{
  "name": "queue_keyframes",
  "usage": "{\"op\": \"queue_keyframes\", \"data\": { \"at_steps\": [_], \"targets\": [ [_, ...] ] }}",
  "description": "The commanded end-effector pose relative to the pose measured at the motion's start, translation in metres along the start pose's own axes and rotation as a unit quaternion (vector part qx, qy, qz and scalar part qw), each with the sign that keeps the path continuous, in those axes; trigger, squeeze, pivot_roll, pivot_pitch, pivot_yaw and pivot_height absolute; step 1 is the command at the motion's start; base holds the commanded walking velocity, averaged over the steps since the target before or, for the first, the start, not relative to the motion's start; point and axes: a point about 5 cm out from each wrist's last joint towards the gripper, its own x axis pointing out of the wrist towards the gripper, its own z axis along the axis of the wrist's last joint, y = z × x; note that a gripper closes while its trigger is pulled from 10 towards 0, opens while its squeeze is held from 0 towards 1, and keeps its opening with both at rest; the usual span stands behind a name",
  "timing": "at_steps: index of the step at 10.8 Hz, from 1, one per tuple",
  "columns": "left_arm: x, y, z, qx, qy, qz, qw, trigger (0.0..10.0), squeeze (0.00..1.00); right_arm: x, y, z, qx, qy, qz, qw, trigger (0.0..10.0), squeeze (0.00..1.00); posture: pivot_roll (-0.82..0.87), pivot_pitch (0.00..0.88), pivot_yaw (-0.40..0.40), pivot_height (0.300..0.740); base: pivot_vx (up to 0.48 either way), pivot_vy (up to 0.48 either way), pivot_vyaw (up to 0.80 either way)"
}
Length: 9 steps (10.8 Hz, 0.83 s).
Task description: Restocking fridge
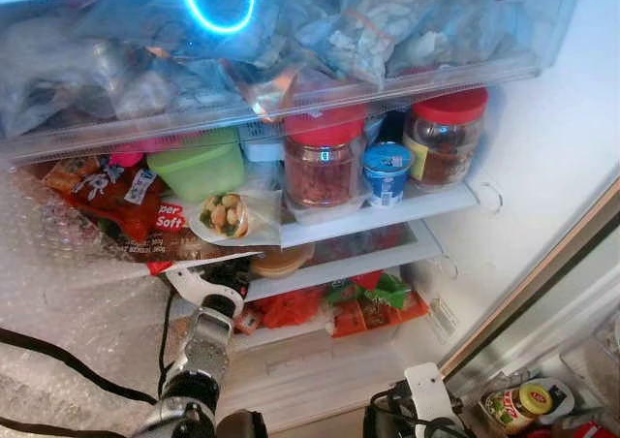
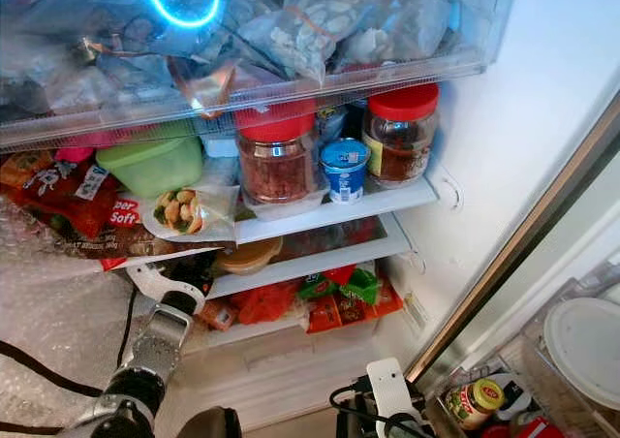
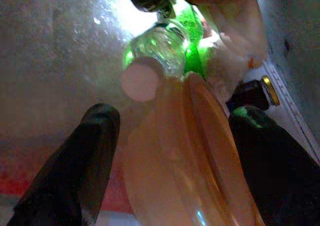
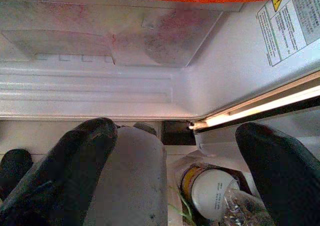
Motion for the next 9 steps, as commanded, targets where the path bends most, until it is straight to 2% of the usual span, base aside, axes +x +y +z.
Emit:
{"op": "queue_keyframes", "data": {
  "at_steps": [1,3,4,9],
  "targets": [
    [-0.006,0.005,-0.004,0.001,0.010,0.005,1.000,10.0,0.00,-0.001,0.001,-0.004,0.001,0.009,0.000,1.000,10.0,0.00,-0.10,0.036,0.046,0.648,0.000,0.000,0.00],
    [-0.009,0.006,-0.006,0.010,0.020,-0.002,1.000,10.0,0.00,-0.001,0.001,-0.004,0.001,0.009,0.000,1.000,10.0,0.00,-0.10,0.034,0.046,0.648,0.000,0.000,0.00],
    [-0.012,0.000,-0.010,0.054,0.042,-0.031,0.997,10.0,0.00,-0.001,0.001,-0.004,0.000,0.009,0.000,1.000,10.0,0.00,-0.10,0.035,0.044,0.648,0.000,0.000,0.00],
    [-0.025,-0.015,-0.004,0.115,0.041,-0.072,0.990,10.0,0.00,-0.001,0.001,-0.005,0.000,0.009,0.001,1.000,10.0,0.00,-0.09,0.039,0.045,0.648,0.000,0.000,0.00]
  ]
}}
